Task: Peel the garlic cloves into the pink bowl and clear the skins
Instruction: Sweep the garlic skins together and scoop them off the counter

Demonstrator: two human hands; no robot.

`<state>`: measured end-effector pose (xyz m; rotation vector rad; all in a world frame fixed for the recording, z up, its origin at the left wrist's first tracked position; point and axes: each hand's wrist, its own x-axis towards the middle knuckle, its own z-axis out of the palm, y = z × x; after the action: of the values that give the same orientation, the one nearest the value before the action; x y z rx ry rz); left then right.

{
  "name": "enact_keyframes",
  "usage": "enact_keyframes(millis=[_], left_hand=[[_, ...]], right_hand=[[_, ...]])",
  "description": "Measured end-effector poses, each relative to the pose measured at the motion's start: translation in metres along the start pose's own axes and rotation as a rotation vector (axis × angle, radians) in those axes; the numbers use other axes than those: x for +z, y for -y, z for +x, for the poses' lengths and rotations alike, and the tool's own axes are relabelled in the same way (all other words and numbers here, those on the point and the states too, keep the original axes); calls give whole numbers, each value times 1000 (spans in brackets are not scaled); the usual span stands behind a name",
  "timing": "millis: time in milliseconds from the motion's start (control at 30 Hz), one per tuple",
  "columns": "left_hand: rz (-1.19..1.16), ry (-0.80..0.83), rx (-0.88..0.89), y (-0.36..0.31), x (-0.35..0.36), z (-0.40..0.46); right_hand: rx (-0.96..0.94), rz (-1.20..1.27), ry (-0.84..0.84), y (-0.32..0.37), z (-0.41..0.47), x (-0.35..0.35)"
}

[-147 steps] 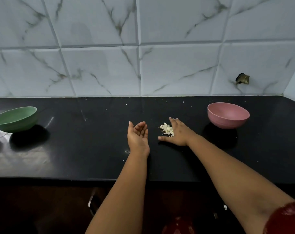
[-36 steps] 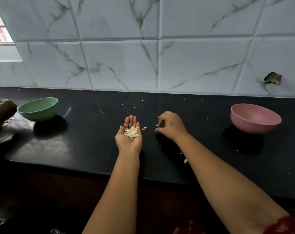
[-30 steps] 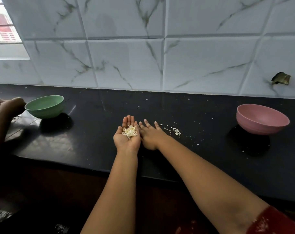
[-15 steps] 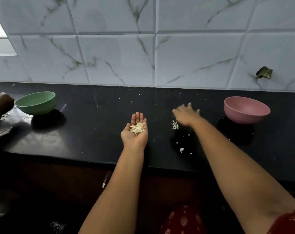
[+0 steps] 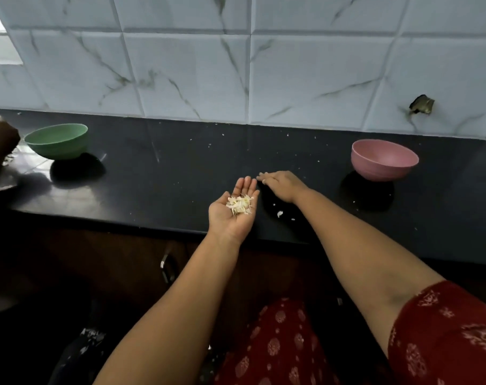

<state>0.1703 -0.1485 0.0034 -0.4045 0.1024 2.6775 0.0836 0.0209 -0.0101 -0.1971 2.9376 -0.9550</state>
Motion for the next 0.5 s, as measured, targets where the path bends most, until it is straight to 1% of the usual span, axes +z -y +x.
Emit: enact_keyframes(millis=[67,200,300,333,400,433,500], left_hand=[[15,-13,1,6,1,-8],[22,0,-21,21,-5,-31],[76,28,-111,36,-22,-57],[84,38,-154,42,-31,-65],[110,21,-219,52,-49,-79],[128,4,-241,56,-56,-84],[145,-39,-268,62,-66,-86]], right_hand=[[-49,-7,-7,3,-19,5],[-78,51,-27,4,-60,9],[-72,134,-8,4,-77,9],[-35,250,-1,6,-81,9],[28,604,-15,5,-86,6],[34,759,-69,1,-88,4],[71,919,-250,-9,-89,-1]])
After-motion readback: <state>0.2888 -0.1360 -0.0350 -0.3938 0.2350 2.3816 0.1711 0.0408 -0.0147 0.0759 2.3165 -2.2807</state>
